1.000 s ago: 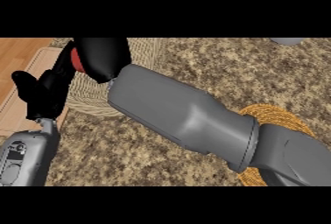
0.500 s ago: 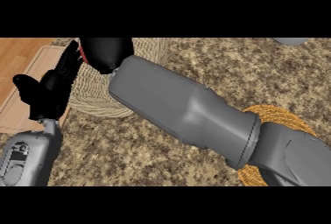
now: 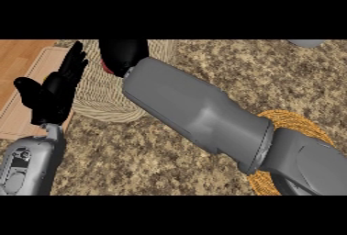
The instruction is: Pick the bell pepper from the placemat and place it in the basket
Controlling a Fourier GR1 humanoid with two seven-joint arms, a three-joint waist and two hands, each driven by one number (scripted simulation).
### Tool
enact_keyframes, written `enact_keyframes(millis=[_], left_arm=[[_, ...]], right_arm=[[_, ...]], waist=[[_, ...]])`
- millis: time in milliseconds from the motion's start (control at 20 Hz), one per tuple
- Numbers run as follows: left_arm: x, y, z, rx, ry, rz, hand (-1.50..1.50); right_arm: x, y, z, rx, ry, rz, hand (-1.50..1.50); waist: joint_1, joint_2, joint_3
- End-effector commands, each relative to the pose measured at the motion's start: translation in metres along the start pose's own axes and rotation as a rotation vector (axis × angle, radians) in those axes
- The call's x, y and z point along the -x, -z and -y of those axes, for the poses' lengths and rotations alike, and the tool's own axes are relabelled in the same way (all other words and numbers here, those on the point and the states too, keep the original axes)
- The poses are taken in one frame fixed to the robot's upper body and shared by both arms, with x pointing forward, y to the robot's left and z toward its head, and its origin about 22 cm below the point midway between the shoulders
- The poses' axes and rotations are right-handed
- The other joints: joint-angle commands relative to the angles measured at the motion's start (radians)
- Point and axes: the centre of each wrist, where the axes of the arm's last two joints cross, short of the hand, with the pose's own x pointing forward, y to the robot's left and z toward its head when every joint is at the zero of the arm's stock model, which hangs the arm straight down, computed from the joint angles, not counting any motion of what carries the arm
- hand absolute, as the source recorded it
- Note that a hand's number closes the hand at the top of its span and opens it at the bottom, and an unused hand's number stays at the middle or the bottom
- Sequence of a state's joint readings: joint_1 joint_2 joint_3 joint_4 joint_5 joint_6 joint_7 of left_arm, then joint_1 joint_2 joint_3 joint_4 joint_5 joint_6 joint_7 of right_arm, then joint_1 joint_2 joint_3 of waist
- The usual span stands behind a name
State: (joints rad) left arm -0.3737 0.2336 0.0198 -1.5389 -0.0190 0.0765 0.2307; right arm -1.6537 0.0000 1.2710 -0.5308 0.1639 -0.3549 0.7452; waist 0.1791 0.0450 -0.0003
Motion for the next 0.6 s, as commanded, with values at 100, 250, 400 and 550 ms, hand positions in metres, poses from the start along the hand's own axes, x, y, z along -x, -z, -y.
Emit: enact_keyframes(millis=[100, 250, 400, 550], left_arm=[[0.015, -0.006, 0.005, 0.034, -0.022, -0.076, 0.0], [0.021, -0.008, 0.011, 0.021, -0.025, -0.089, 0.0], [0.023, -0.007, 0.021, 0.03, -0.038, -0.086, 0.0], [0.015, -0.001, 0.01, 0.018, -0.009, -0.069, 0.0]], right_arm=[[0.014, 0.01, -0.003, -0.004, -0.015, -0.008, 1.5], [0.013, 0.001, -0.016, -0.014, -0.024, -0.002, 1.5], [0.014, 0.005, -0.011, -0.027, -0.054, -0.003, 1.5], [0.022, 0.004, -0.024, -0.037, -0.078, -0.019, 1.5]], waist=[[0.003, 0.006, -0.007], [0.003, 0.005, -0.007], [-0.006, 0.008, -0.008], [0.0, 0.014, -0.008]])
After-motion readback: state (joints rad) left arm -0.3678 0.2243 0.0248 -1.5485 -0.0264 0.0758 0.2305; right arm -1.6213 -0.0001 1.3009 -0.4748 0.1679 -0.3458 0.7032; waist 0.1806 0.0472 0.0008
